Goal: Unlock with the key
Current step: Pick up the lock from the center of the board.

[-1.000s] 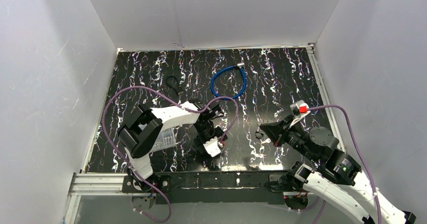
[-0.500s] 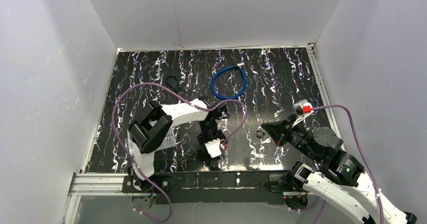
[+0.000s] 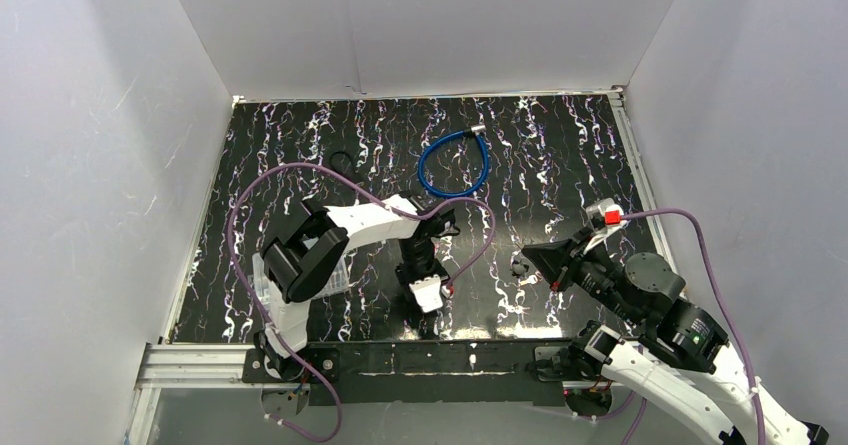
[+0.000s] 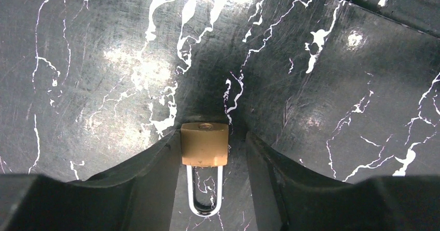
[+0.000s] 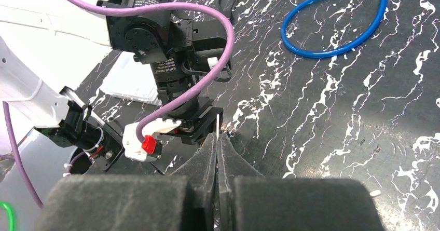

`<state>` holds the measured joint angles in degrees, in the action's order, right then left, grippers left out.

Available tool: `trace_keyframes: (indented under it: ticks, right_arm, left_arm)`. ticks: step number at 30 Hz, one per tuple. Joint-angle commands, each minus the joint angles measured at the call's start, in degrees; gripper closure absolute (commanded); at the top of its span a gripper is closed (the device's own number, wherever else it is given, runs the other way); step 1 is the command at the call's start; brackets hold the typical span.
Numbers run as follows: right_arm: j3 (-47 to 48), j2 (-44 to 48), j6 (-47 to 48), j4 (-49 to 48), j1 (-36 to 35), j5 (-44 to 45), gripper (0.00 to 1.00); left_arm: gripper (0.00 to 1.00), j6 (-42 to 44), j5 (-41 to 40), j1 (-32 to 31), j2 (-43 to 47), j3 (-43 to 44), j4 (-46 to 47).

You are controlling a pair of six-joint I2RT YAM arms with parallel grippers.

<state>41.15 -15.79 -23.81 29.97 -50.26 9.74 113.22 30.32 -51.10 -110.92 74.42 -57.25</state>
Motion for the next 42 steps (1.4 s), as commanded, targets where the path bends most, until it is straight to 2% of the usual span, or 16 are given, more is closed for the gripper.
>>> trace_keyframes:
  ticks: [1, 5, 8, 12, 18, 21, 24, 32, 36, 42]
  right_arm:
    - [2.62, 0.61, 0.11, -1.74, 0.16, 0.68, 0.99]
    - [2.55, 0.64, 0.05, -1.75, 0.16, 0.59, 0.99]
    - [2.47, 0.66, 0.03, -1.76, 0.16, 0.55, 0.99]
    - [2.27, 0.53, -0.08, -2.03, 0.16, 0.51, 0.99]
    - [2.27, -0.46, 0.26, -2.88, 0.16, -0.47, 0.99]
    - [2.37, -1.47, 1.10, -3.56, 0.16, -1.23, 0.99]
    - [2.91, -2.21, 2.85, -3.99, 0.16, -1.75, 0.99]
    - [6.23, -6.62, 8.91, -6.45, 0.16, -4.54, 0.99]
    - [8.30, -9.23, 11.70, -8.62, 0.15, -7.18, 0.99]
    - [10.61, -11.87, 14.63, -10.27, 0.16, -11.66, 0.99]
  left_arm:
    - [0.57, 1.12, -3.42, -0.86, -2.74, 0.12, 3.96]
    - [0.65, 0.42, -3.39, -1.03, -2.80, -0.04, 5.13]
    - [0.74, -0.32, -2.92, -1.19, -2.52, -0.45, 6.36]
    - [0.84, -3.01, -1.52, -1.30, 0.02, -3.22, 11.24]
    - [0.97, -16.27, 0.12, -0.14, 8.15, -5.84, 19.15]
    - [0.99, -22.21, 1.46, 1.35, 16.53, -7.04, 22.24]
    - [0.99, -27.27, 4.26, 3.09, 26.38, -6.24, 20.56]
    - [1.00, -32.59, 9.57, 5.21, 50.38, -6.90, 16.38]
    - [1.00, -33.90, 10.05, 5.15, 56.89, -7.38, 18.68]
    - [1.00, -39.52, 10.42, 5.17, 58.69, -2.99, 19.63]
